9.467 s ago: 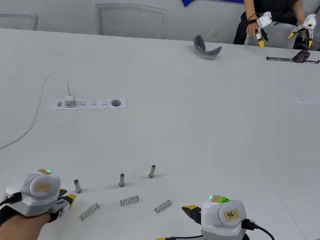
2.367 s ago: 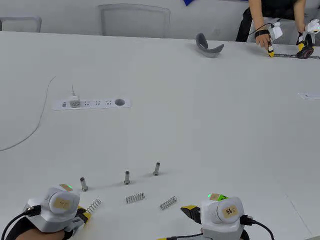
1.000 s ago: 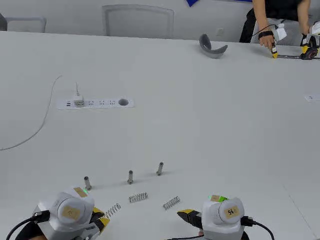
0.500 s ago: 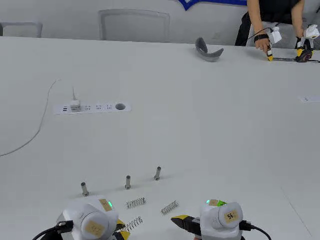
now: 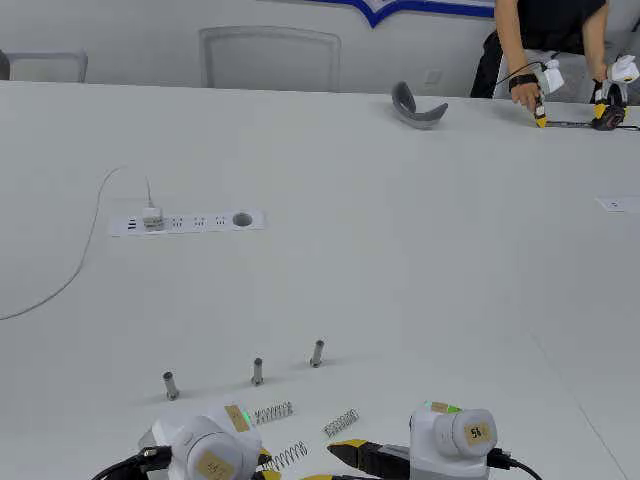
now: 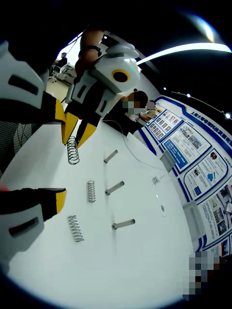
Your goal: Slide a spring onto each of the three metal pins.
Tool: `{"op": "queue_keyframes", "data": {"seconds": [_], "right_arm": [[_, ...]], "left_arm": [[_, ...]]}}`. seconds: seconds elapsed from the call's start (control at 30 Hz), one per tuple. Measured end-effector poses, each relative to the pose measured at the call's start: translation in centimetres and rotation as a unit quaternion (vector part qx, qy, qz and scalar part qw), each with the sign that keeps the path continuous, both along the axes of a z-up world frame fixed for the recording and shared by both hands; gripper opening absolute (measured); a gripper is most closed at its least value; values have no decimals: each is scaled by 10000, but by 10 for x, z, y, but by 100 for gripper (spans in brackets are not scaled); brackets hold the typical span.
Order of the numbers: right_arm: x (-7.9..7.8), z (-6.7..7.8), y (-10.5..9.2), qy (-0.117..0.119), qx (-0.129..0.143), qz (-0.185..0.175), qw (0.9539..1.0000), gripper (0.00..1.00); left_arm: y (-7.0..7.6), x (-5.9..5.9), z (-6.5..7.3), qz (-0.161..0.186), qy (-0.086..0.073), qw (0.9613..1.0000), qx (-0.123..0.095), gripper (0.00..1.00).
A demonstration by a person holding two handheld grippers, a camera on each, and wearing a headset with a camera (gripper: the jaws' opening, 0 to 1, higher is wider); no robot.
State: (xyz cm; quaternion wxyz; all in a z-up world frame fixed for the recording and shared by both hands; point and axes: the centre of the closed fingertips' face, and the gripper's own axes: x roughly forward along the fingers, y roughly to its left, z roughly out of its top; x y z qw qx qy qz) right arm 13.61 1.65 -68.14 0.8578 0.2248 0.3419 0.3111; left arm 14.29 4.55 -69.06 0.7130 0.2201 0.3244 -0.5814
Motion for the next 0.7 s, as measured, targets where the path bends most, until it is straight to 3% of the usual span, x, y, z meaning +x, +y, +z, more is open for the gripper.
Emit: {"op": "queue_keyframes", "data": {"seconds": [0.13, 0.4, 0.7], "right_arm": [[1, 4, 4, 143, 394, -111, 9991, 45], [-2, 5, 11, 215, 573, -65, 9981, 32], [-2, 11, 13, 257, 734, -18, 9970, 24]], "left_arm": [[-3, -5, 2, -46, 47, 10000, -60, 10], [-6, -15, 0, -276, 3, 9996, -28, 10], [-1, -15, -2, -385, -76, 9992, 71, 10]]}}
